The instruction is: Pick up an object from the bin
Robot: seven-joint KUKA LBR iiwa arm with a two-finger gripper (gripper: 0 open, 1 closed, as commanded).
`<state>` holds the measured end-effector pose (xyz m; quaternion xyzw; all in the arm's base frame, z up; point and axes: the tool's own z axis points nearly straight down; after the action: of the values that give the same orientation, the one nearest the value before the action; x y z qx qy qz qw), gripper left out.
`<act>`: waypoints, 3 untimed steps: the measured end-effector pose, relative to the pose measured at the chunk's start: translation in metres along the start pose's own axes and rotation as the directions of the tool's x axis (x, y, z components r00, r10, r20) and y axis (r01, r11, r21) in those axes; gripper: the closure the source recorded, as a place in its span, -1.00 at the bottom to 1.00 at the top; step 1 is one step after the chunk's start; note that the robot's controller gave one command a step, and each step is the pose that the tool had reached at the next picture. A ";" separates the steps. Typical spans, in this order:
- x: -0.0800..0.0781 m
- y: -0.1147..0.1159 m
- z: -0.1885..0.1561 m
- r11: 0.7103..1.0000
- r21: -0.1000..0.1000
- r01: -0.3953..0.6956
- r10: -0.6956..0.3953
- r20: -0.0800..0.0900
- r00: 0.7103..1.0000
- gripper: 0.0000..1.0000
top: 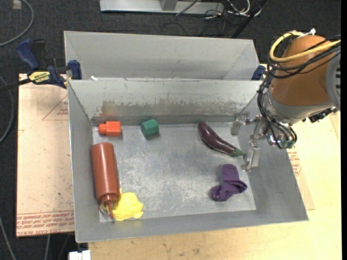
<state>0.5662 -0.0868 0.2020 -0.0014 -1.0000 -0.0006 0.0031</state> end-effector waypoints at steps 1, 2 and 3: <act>-0.001 0.000 -0.005 1.000 0.001 0.003 -0.003 0.008 1.000 -1.00; 0.013 -0.001 0.036 0.989 0.001 0.145 -0.145 0.008 0.989 -1.00; 0.024 -0.009 0.048 0.890 0.002 0.455 -0.455 0.005 0.890 -1.00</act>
Offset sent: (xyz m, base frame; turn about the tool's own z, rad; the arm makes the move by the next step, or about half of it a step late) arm -0.0490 -0.0052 -0.1320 -0.4737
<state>0.5420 -0.0952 0.1546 0.2326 -0.9726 -0.0008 0.0002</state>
